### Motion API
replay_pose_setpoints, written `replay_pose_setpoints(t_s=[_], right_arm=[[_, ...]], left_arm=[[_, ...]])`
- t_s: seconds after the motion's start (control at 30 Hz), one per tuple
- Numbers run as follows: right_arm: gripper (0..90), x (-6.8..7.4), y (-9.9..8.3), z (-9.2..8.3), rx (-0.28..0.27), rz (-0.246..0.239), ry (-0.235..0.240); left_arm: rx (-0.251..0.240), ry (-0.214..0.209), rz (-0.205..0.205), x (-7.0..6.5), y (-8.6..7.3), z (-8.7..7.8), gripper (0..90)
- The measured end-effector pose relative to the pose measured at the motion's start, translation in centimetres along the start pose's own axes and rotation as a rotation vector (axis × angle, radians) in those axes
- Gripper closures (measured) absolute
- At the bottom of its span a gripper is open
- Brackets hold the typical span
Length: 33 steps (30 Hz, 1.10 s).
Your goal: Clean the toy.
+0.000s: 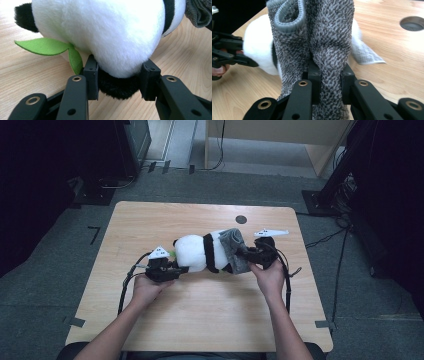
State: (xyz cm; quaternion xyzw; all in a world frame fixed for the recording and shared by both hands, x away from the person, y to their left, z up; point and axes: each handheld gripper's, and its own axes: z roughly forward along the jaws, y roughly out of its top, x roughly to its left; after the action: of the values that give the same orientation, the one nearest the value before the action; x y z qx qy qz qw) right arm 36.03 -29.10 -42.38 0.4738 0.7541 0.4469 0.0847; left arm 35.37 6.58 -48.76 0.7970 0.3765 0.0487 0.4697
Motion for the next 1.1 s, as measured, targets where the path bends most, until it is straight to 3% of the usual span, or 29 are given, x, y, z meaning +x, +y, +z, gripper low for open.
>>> replay_pose_setpoints(t_s=[0.1,0.3,0.43,0.53,0.73,0.93,1.1], right_arm=[[77.9,-0.8,-0.2,-0.2,0.0,0.019,-0.016],[78.1,-2.6,-0.6,-0.6,0.017,0.06,-0.087],[78.1,-3.1,-0.6,-1.1,0.014,0.061,-0.146],[78.0,-2.9,-0.2,-1.8,-0.039,0.054,-0.13],[77.9,-1.4,1.2,-2.9,-0.142,0.014,-0.04],[77.8,-0.3,2.4,-2.4,-0.155,-0.034,-0.015],[77.6,-0.4,3.0,-0.4,-0.115,-0.069,-0.038]], left_arm=[[0.0,0.0,0.001,0.0,0.0,0.0,59.4],[-0.009,-0.003,-0.003,0.2,0.0,-0.1,60.1],[-0.017,-0.007,-0.001,0.4,0.0,-0.3,60.3],[-0.027,-0.014,-0.003,0.4,0.0,-0.4,60.6],[-0.04,-0.041,0.024,0.3,0.3,-1.2,62.1],[-0.031,-0.07,0.059,0.0,0.2,-1.3,62.2],[-0.021,-0.072,0.059,0.2,0.0,-1.0,61.7]])
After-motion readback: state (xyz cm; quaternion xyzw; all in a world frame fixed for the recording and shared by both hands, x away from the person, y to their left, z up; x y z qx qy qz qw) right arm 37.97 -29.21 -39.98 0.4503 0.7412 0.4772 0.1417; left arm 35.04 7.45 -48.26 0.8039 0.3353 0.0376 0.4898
